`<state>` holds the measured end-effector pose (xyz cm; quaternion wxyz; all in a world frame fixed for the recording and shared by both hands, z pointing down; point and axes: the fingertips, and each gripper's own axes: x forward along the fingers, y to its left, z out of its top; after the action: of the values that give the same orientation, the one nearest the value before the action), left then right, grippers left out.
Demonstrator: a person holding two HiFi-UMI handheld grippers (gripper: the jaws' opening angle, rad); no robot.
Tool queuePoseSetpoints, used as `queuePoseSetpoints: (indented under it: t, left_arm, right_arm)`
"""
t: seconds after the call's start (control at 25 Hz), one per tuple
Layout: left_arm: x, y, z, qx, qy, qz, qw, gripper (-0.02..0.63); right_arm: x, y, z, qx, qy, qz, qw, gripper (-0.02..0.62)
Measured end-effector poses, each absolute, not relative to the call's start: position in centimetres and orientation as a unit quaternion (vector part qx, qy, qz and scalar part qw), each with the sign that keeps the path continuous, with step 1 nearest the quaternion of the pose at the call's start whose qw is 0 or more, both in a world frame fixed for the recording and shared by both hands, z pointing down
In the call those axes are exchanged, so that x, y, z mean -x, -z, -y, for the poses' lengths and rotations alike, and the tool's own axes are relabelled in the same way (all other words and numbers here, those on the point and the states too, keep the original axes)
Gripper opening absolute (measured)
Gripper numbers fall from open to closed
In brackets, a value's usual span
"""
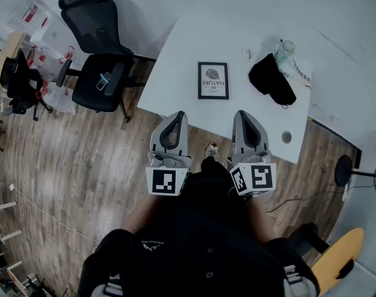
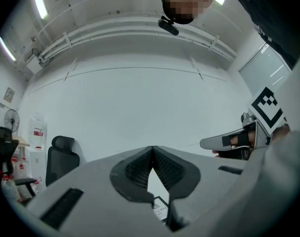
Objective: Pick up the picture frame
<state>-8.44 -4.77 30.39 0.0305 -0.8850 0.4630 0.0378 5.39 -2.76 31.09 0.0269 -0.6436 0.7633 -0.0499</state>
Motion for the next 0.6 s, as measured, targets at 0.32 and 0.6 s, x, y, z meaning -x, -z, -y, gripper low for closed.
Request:
queuePoseSetpoints:
  t: [0.32,0.6]
  left_arm:
    - [3.4,-30.4,8.0,0.878,-0.046,-0.475,0.039,0.006]
    - [2.5,-31.5,10.5,0.864,-0.030,-0.501,0.034,0.006]
  right_arm:
    - [-11.0,-31.0,6.7,0.634,0.042,-0.771,0.033,-0.002]
    - [-13.1,-32.8,9.8,0.627,0.073,-0.776,0.023,-0.002]
